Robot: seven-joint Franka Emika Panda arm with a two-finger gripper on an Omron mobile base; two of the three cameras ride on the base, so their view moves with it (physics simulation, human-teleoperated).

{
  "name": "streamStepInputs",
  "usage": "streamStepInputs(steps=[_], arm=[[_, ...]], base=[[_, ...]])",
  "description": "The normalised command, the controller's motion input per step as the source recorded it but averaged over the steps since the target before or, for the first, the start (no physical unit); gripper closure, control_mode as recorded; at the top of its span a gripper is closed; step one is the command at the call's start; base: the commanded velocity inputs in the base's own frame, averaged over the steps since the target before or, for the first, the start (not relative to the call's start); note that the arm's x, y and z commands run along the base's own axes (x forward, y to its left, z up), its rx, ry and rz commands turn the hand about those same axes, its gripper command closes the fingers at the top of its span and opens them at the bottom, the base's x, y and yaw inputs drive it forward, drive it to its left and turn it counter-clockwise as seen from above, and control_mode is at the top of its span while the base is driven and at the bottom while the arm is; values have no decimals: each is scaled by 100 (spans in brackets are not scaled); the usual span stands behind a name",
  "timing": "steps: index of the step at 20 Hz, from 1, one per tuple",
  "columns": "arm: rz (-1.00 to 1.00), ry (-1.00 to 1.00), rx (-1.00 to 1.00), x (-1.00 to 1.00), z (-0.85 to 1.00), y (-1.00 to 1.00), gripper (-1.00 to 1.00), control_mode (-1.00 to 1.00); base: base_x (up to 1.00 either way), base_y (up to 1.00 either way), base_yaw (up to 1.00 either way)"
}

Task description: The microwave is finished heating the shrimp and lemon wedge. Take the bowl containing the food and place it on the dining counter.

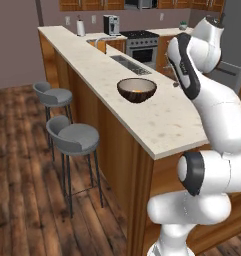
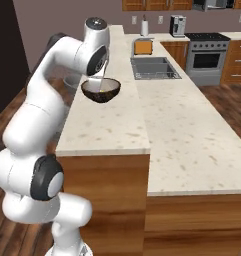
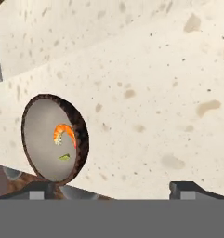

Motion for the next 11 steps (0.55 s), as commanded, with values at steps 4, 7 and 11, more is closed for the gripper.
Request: streamStepInputs(steps=[4,7,11], arm=[[0,-25,-7,-100,9,-14,-100,-100],[0,-34,-14,-100,-10,-5,-100,-100],[0,-39,-14,-100,-36,-3,-100,-100]], base=[[0,0,0],[0,0,0],[0,0,0]])
